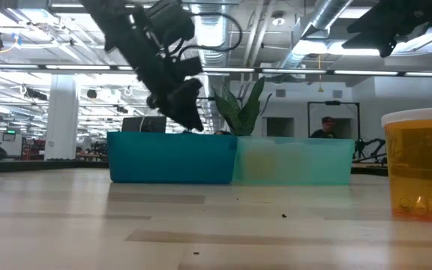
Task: Pick and place medicine bottles into bin by pill shape (circle, oval)
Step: Put the large orange capsule bottle into the green bin
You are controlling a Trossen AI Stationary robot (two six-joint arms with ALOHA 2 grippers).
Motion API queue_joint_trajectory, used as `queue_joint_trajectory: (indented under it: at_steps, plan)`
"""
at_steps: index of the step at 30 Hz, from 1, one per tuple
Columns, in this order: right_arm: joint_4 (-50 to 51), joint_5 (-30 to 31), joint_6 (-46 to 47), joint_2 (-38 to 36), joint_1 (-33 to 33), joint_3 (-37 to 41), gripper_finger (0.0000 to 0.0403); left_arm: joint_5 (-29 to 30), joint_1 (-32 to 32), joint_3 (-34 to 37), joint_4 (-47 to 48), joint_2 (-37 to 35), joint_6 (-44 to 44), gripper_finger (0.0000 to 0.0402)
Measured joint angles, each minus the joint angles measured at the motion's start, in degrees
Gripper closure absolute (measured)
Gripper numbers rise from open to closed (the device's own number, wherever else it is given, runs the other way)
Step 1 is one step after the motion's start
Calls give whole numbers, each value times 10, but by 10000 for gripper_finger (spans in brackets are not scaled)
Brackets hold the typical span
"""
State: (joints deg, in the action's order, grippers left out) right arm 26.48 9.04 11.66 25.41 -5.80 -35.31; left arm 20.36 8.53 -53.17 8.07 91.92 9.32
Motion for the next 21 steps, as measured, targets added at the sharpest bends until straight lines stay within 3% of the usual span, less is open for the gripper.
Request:
queue_joint_trajectory:
  at_steps: [5, 11, 16, 21]
  plan:
    - [0, 0, 1, 0, 0, 0, 165, 0, -16, -73, 77, 0, -15, 159]
    - [0, 0, 3, 0, 0, 0, 165, -5, -51, -174, 170, 0, 41, 160]
    - [0, 0, 4, 0, 0, 0, 165, -36, -104, -222, 115, 0, 58, 160]
    - [2, 0, 5, 0, 0, 0, 165, -12, -170, -223, 20, 0, 47, 149]
